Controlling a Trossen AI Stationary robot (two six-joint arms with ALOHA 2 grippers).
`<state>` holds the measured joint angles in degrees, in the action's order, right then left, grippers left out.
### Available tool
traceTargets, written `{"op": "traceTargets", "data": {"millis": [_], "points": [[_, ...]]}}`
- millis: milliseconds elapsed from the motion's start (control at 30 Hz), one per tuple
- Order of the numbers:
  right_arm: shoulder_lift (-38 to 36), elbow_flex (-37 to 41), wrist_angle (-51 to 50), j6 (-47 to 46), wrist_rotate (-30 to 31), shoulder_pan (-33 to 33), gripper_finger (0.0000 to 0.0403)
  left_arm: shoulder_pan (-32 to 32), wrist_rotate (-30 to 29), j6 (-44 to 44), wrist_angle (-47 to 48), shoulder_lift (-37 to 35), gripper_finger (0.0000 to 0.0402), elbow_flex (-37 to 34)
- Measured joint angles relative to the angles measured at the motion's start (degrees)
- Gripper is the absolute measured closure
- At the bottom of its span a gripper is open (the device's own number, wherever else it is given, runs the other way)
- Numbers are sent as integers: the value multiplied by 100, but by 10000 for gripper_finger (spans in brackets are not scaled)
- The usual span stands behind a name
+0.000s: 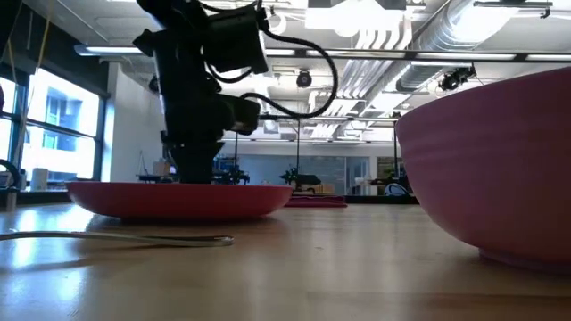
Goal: Set table place
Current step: Move the red plate to the center of the table, then adjust the pink napkin to the top of the table
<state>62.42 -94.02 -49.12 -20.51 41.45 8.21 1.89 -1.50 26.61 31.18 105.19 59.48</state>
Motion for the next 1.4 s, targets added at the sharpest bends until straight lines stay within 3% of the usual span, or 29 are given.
{"op": "traceTargets", "data": {"millis": [300,600,833,1067,1200,1400], "points": [[20,0,-48,-4,-89,13,403,98,-65,66,-1098,267,401,325],[21,-2,-90,2,-227,13,403,420,260,-300,-1094,1309,401,1722],[-5,-2,-225,-37,-290,13,403,395,-4,-822,354,1208,401,2687],[201,62,-1236,-606,-337,-389,403,290,-903,-733,1999,133,401,3023],[675,525,-930,-420,-1297,-1238,403,220,-1674,-201,2852,-758,401,3036],[1989,1334,1285,326,-4144,-2545,403,57,-2670,1350,4706,-1885,401,3039]]}}
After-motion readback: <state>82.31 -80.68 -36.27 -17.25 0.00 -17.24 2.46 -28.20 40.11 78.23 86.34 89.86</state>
